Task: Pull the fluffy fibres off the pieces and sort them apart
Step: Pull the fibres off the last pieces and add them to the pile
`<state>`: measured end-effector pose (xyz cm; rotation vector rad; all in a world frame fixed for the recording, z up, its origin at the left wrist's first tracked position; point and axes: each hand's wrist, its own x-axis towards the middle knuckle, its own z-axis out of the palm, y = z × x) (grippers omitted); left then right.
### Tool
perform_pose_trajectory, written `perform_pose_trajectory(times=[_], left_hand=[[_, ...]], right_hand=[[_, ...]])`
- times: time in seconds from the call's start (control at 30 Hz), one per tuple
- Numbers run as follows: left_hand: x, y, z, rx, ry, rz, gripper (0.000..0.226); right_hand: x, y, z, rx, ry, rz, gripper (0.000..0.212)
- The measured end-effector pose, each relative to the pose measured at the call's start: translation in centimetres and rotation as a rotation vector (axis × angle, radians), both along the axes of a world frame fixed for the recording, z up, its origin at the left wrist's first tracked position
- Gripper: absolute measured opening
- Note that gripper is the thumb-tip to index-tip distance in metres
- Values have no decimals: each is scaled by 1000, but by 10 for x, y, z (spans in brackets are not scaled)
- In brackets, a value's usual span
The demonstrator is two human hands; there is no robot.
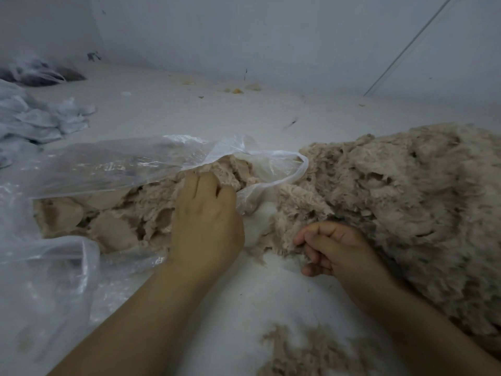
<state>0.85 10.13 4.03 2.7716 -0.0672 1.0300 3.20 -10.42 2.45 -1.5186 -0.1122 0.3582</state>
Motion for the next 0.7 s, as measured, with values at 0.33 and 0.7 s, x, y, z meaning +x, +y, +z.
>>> perform_pose_trajectory(times=[0.33,0.7], left_hand=[[-6,-25,-15,36,360,-173,24],[-12,-42,-14,-27,299,-352,28]], right_hand=[[0,0,-1,-1,-23,11,28],[0,1,-1,13,-33,15,29]])
